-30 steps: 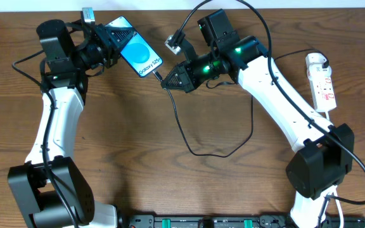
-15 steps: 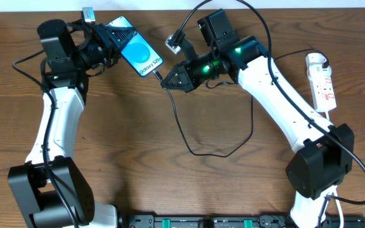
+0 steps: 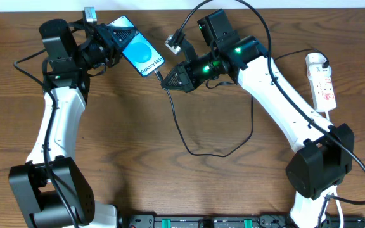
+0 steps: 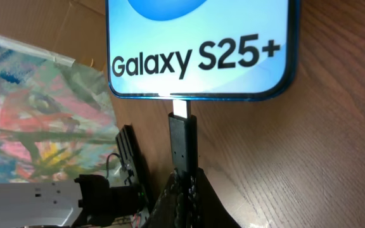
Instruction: Plug charger to phone and switch on socket
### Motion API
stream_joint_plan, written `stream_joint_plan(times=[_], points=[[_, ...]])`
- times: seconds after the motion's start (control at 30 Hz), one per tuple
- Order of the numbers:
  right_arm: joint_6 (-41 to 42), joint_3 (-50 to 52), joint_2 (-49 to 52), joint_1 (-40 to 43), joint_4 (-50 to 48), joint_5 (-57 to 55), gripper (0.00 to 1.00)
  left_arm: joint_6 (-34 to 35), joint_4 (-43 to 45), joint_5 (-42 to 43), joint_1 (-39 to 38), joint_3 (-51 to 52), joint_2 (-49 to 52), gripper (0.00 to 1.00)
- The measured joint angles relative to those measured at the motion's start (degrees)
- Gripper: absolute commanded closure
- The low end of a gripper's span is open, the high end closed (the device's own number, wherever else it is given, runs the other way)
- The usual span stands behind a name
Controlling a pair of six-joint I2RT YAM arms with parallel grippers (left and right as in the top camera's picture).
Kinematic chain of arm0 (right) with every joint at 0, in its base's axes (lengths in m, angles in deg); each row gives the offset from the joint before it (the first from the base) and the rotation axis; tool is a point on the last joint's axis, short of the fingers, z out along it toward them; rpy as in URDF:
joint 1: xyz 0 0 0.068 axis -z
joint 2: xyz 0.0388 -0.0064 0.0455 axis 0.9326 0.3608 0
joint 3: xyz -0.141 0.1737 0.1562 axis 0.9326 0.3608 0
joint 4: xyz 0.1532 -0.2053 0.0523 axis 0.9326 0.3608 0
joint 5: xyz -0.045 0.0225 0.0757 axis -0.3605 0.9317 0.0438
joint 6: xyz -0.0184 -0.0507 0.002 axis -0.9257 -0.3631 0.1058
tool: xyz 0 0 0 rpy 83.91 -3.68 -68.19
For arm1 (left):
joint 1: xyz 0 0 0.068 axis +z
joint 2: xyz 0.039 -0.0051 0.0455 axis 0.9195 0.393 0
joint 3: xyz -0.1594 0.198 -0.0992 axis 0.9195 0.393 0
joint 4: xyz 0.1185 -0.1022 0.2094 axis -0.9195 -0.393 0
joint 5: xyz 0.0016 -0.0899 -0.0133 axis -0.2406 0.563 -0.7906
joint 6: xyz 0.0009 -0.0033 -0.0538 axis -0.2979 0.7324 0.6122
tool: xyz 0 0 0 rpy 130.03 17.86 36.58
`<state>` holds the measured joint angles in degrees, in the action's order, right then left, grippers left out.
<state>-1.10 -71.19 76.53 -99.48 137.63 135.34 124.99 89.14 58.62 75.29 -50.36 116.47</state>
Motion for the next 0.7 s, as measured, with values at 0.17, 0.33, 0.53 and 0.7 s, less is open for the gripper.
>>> stream_joint_plan(times=[0.17,0.33,0.53,0.7], points=[[0.3,0.0,0.0,0.0,0.0,0.0,0.99,0.0,0.0,0.0,-0.1,0.0,0.0,0.93],[0.3,0.1,0.0,-0.1,0.0,0.0,0.99,-0.5,-1.9,0.0,-0.1,0.0,0.0,0.93],[0.3,0.1,0.0,-0.3,0.2,0.0,0.99,-1.4,-3.5,0.0,-0.1,0.0,0.0,0.93],[0.3,0.1,0.0,-0.3,0.2,0.0,0.99,-1.9,-3.6,0.0,-0.1,0.0,0.0,0.93]])
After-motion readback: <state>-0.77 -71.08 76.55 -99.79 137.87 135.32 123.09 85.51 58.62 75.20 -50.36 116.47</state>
